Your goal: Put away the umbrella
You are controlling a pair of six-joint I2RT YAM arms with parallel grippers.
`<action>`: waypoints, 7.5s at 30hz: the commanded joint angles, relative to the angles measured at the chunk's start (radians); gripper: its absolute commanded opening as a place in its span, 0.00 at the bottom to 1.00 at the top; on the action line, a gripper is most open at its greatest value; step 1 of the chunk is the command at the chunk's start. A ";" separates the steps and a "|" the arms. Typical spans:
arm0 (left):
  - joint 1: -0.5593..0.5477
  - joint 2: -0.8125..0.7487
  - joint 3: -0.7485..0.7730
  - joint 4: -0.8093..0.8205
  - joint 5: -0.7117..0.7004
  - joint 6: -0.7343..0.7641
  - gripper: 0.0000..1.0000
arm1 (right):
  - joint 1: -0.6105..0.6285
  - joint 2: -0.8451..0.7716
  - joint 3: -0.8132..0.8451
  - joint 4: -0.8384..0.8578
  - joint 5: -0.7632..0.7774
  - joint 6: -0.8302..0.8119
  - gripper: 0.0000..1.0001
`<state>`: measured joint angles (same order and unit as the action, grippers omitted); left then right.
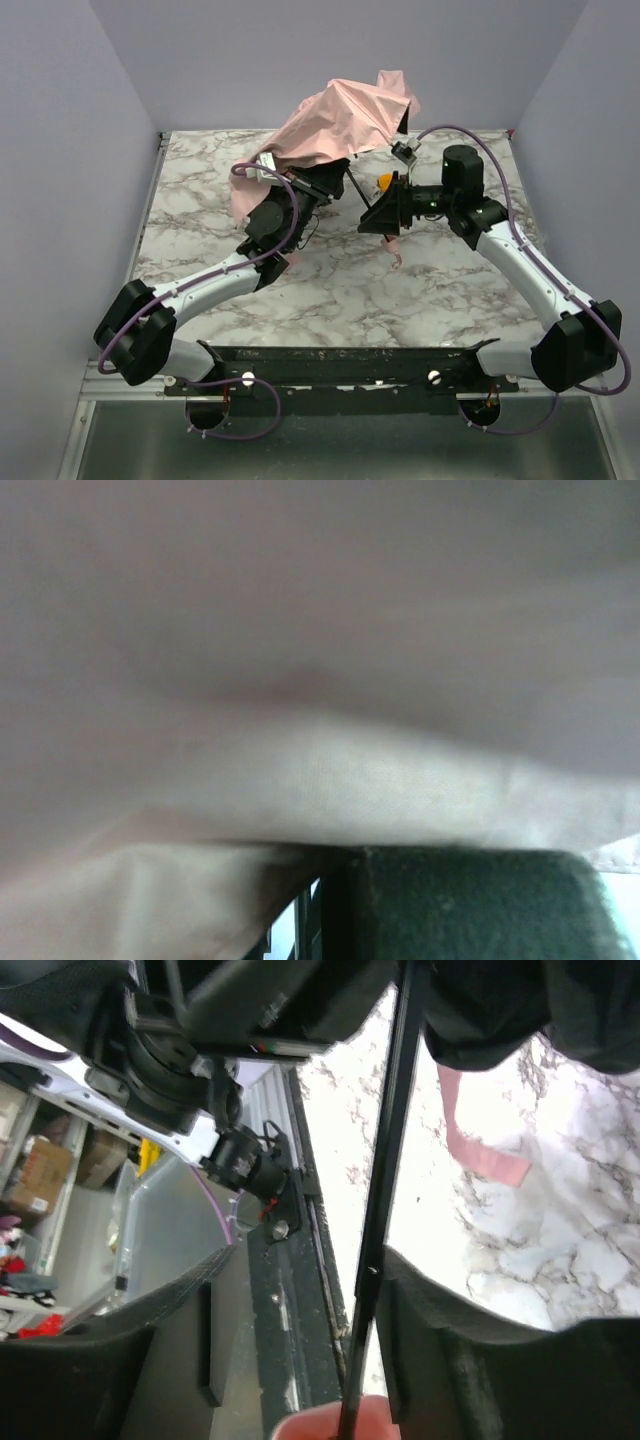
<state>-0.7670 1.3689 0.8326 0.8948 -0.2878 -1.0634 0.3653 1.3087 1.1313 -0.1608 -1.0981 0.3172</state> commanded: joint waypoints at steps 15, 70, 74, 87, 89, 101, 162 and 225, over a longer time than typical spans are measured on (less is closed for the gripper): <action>-0.185 -0.017 -0.126 0.143 0.053 -0.024 0.00 | -0.005 0.207 0.240 -0.015 0.079 0.040 0.00; 0.373 -0.943 -0.259 -0.802 0.927 0.696 0.99 | -0.075 0.267 0.974 -1.259 0.380 -1.085 0.01; 0.373 -0.936 -0.257 -0.917 0.857 0.709 0.97 | 0.029 0.251 0.842 -1.258 0.439 -1.078 0.01; 0.374 -1.066 -0.629 -0.754 0.692 0.284 0.96 | 0.121 0.294 0.924 -1.258 0.413 -1.059 0.00; 0.374 -1.068 -0.645 -0.776 0.612 0.208 0.97 | 0.121 0.291 0.989 -1.257 0.393 -1.058 0.00; 0.380 -0.864 -0.591 -0.686 0.685 0.315 0.95 | 0.081 0.187 1.052 -1.246 0.355 -1.047 0.00; 0.348 0.050 -0.562 0.695 1.079 0.960 0.00 | -0.009 0.038 1.124 -1.258 0.066 -0.981 0.00; 0.374 -0.437 -0.241 -0.709 0.929 1.553 0.94 | 0.078 0.163 1.019 -1.260 0.364 -1.043 0.00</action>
<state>-0.3950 1.0378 0.5983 0.3454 0.7673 0.5770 0.4377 1.4925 2.1246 -1.4509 -0.7441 -0.7025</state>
